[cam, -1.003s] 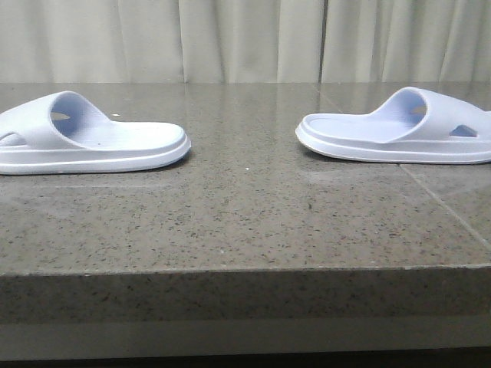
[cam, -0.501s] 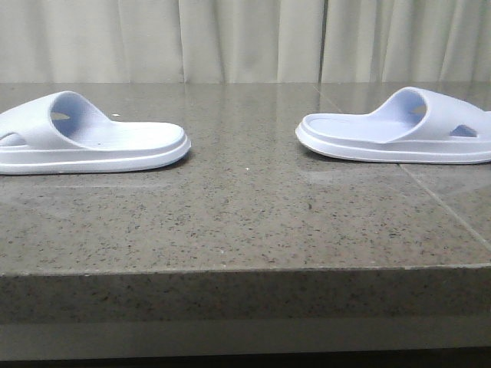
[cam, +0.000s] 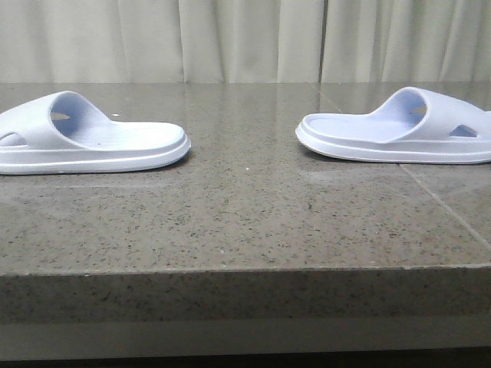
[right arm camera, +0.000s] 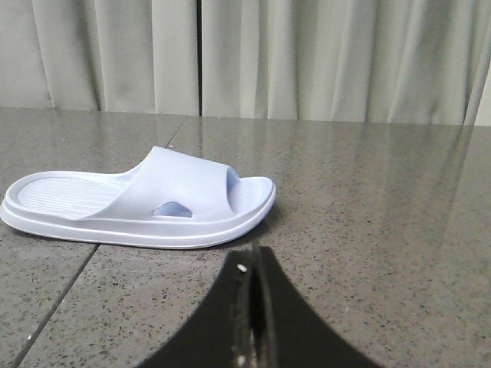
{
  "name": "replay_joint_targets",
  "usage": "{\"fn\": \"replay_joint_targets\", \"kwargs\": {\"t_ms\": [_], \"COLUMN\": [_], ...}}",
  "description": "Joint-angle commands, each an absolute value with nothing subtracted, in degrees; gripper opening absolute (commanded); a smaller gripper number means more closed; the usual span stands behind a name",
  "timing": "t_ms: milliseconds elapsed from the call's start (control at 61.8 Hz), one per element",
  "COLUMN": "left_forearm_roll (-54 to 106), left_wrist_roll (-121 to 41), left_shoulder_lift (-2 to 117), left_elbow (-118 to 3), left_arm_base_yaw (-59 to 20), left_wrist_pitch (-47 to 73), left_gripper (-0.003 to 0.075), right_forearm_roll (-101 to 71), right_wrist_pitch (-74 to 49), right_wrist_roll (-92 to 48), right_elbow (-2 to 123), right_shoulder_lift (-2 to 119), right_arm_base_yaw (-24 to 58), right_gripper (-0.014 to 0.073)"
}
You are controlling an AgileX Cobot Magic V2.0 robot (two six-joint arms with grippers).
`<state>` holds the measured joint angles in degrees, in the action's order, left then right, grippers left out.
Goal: Insert blue slippers together front up
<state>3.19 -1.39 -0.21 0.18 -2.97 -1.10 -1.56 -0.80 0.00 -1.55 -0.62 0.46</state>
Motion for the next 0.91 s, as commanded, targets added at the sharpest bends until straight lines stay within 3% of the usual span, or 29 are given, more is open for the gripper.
{"fn": "replay_joint_targets", "kwargs": {"t_ms": [0, 162, 421, 890], "left_forearm_roll": [3.36, 4.30, 6.78, 6.22], "left_wrist_roll": [-1.31, -1.18, -1.18, -1.18], "left_shoulder_lift": [-1.17, -1.17, 0.56, 23.39], "left_elbow": [0.47, -2.72, -16.74, -39.83], "left_arm_base_yaw": [-3.38, -3.38, -3.38, -3.38], "left_wrist_pitch": [-6.17, -5.66, 3.47, 25.23], "left_gripper": [-0.0020, -0.0020, -0.0020, -0.0020], "right_forearm_roll": [-0.92, -0.92, -0.92, -0.92], "right_wrist_pitch": [3.39, 1.75, -10.68, -20.48], "right_wrist_roll": [-0.43, -0.43, -0.43, -0.43], "right_elbow": [-1.16, 1.45, 15.86, 32.82], "right_shoulder_lift": [-1.56, -1.56, -0.67, 19.15], "right_arm_base_yaw": [0.08, 0.08, 0.08, 0.08], "right_gripper": [-0.0068, -0.0068, -0.0068, -0.0068]}}
